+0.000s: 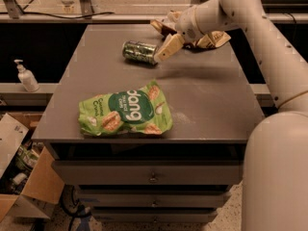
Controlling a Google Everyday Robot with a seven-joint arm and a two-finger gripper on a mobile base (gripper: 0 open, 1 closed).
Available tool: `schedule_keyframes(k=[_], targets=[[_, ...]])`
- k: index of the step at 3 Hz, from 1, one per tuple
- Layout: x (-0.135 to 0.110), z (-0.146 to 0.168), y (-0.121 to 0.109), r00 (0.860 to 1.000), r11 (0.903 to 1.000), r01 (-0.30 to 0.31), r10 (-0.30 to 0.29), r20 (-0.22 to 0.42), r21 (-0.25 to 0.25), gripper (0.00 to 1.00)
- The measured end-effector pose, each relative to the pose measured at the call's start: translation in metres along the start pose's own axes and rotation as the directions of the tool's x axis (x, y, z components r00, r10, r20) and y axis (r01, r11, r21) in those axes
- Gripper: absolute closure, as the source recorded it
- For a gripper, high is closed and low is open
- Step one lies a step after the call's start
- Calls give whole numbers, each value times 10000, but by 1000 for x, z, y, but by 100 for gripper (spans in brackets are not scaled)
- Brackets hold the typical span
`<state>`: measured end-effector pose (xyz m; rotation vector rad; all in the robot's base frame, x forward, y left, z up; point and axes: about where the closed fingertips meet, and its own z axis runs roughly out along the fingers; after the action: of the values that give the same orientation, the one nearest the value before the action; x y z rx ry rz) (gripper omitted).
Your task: Place green can upright
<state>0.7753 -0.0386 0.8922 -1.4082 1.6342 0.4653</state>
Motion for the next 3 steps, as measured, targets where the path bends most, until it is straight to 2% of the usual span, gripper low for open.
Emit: schedule_keyframes(k=[1, 2, 3], targets=[[-17, 17, 5, 9947, 9977, 521, -556, -862, -424, 0], [-34, 33, 12, 9795, 9914, 874, -1032, -1729, -971, 0], [-42, 51, 21, 9586, 9835, 974, -1339, -2512, -1526, 0]])
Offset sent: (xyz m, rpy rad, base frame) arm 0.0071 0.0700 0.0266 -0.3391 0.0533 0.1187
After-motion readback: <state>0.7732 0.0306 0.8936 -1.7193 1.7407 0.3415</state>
